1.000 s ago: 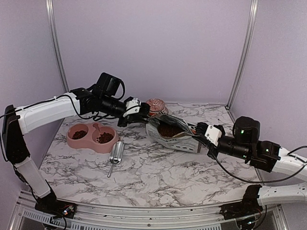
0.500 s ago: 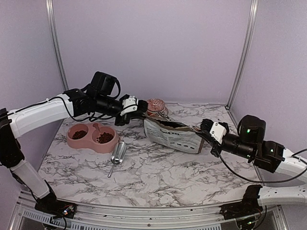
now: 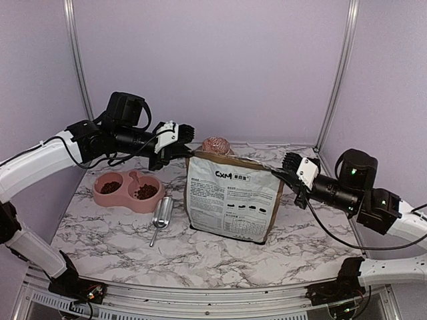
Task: Serve the pet food
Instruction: Close the seal on the pet food bag with both arms, then press the seal on the pet food bag.
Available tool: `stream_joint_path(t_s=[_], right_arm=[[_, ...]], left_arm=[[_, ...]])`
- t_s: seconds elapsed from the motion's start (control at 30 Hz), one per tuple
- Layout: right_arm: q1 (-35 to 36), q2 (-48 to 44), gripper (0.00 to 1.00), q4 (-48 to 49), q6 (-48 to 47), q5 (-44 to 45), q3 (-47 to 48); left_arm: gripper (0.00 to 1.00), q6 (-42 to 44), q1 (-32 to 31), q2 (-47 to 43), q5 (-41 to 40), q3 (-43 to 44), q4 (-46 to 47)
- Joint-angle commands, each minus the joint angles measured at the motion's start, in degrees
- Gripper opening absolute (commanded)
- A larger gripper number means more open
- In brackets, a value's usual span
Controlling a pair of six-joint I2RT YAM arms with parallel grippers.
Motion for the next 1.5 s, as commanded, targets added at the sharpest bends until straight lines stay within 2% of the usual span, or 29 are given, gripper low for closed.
stream_joint_path(t_s=[0.0, 0.2, 0.23, 0.3, 0.4, 0.47, 0.57, 0.7, 1.07, 1.47], right_arm=[[-1.7, -0.35, 0.0, 5.86, 1.03, 2.5, 5.38], [-6.57, 1.53, 0.0, 5.55, 3.66, -6.15, 6.07], [-6.77, 1.53, 0.0, 5.82, 3.75, -6.82, 5.82], [-6.84, 1.56, 0.0, 6.16, 3.92, -8.04, 5.47], [-6.84, 1.56, 0.0, 6.29, 3.82, -10.42, 5.29], [-6.84, 1.48, 0.0, 6.49, 3.77, -11.35, 5.22], [-6.84, 1.15, 0.0, 7.09, 3.77, -11.98, 4.81], [-6.81, 0.6, 0.0, 7.32, 3.9, -12.43, 4.4], [-6.84, -2.3, 0.0, 6.76, 5.2, -17.92, 2.76], [-6.84, -1.09, 0.0, 5.21, 6.55, -24.22, 3.44]], left_arm=[[0.0, -2.67, 4.68, -6.44, -9.0, 0.88, 1.49], [0.0, -1.76, 4.67, -7.54, -3.49, 1.04, -5.06], [0.05, -2.51, 4.67, -7.78, -3.01, 1.11, -5.32], [0.3, -3.73, 4.67, -8.29, -0.84, 1.58, -5.68], [0.59, -5.93, 4.01, -8.95, 2.03, 2.79, -5.71], [0.7, -7.3, 3.28, -8.87, 1.83, 3.8, -5.69], [0.76, -7.38, -1.05, -8.1, 1.15, 5.05, -5.74], [0.78, -8.38, -4.36, -4.4, 1.96, 8.07, -5.72], [0.77, -14.9, -13.44, 12.03, 1.87, 24.57, -5.59], [0.74, -15.68, -16.46, 21.12, 4.78, 34.05, -5.54]])
